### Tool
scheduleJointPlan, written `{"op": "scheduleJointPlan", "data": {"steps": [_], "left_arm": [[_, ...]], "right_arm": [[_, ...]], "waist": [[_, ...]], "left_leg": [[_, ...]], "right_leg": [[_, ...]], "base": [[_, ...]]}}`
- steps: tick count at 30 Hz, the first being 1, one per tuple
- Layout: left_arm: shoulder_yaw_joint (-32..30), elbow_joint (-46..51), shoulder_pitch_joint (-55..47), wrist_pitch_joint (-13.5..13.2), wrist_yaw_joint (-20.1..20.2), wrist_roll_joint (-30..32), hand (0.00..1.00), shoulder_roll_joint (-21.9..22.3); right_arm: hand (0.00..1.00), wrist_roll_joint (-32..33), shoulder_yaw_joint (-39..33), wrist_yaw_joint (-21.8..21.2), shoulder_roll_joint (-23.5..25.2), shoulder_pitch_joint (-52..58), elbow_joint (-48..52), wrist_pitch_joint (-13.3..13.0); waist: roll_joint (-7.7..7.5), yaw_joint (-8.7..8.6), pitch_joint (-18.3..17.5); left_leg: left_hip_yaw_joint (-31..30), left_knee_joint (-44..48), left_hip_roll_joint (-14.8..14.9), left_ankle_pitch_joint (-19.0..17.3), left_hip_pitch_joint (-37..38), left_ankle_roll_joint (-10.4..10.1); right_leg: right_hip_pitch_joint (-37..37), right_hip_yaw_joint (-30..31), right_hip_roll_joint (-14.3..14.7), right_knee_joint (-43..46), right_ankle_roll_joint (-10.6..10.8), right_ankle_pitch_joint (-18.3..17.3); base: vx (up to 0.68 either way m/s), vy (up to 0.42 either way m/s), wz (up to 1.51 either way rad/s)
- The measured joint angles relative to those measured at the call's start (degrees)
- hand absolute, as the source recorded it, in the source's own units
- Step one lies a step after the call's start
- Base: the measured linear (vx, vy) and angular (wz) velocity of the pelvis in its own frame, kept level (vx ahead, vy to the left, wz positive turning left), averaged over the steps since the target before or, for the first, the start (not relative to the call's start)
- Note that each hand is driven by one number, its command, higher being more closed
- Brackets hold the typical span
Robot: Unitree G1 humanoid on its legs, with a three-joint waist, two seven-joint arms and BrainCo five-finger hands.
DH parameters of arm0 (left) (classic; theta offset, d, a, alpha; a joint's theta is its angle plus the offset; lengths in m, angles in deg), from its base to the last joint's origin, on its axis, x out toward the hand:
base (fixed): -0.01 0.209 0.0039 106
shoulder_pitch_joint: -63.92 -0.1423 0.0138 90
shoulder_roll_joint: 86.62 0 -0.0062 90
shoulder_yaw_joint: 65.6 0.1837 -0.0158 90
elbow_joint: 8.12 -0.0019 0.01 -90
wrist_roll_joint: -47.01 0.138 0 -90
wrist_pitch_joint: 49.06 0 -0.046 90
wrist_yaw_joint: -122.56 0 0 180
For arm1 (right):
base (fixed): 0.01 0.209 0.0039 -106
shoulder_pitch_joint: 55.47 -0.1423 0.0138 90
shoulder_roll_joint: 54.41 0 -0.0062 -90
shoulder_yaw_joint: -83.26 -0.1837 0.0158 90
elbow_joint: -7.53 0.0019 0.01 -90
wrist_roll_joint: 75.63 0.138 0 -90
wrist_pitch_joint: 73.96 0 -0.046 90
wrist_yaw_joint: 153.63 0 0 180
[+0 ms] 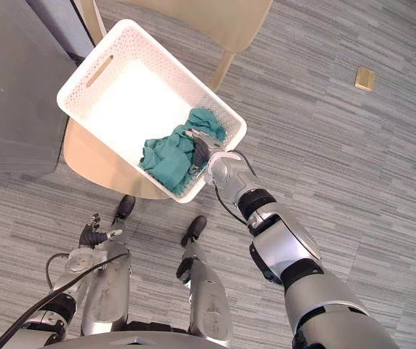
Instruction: Pick up the laundry basket with both hands and put the clothes into the washing machine.
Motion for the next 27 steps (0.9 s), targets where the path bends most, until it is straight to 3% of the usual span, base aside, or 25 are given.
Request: {"op": "scheduleJointPlan", "data": {"steps": [13, 17, 18, 20, 27], "left_arm": [[2.4, 0.1, 4.0, -0.6, -1.4, -0.6, 0.0, 0.5], [2.9, 0.1, 4.4, -0.8, -2.3, -0.6, 0.0, 0.8], [2.9, 0.1, 4.5, -0.8, -2.3, -0.6, 0.0, 1.0], [2.9, 0.1, 4.8, -0.7, -2.4, -0.6, 0.0, 1.4], [2.9, 0.1, 5.4, -0.8, -2.4, -0.6, 0.0, 1.9]], "right_arm": [[0.0, -1.8, -3.3, -0.3, -1.3, -2.8, -2.4, 0.2], [0.0, -1.9, -5.6, 2.3, -1.8, -2.5, -4.5, 1.9], [1.0, -1.9, -5.7, 3.3, -1.7, -2.5, -4.6, 2.4], [1.0, -1.6, -8.2, 7.4, -1.3, -2.6, -4.5, 2.9], [1.0, -2.0, -8.3, 9.4, -1.3, -4.0, -4.1, 2.7]], "waist": [[0.18, 0.11, 0.1], [0.57, 1.01, 0.3], [0.85, 1.3, 0.5], [2.01, 1.41, 1.1], [2.34, 1.74, 1.2]], "left_leg": [[-3.6, 0.0, 0.3, 0.9, -5.4, -0.5], [-3.6, 0.0, 0.9, 1.4, -6.9, -0.4], [-3.7, 0.0, 0.9, 1.5, -7.2, -0.3], [-3.8, -0.7, 1.0, 2.4, -7.5, -0.1], [-3.8, -1.0, 1.0, 2.9, -7.4, -0.5]], "right_leg": [[-3.3, -2.8, 0.7, -0.2, -0.4, 0.2], [-4.2, -3.5, 1.3, -0.2, -0.4, 0.1], [-4.4, -3.6, 1.4, -0.2, -0.4, 0.1], [-5.0, -3.8, 1.5, -0.2, -0.7, 0.4], [-5.1, -3.8, 1.5, 0.0, -0.6, 0.2]], "base": [[-0.02, -0.002, 0.09], [-0.02, -0.004, 0.06], [0.0, 0.0, 0.0], [0.0, 0.0, 0.0], [0.05, -0.002, 0.01]]}}
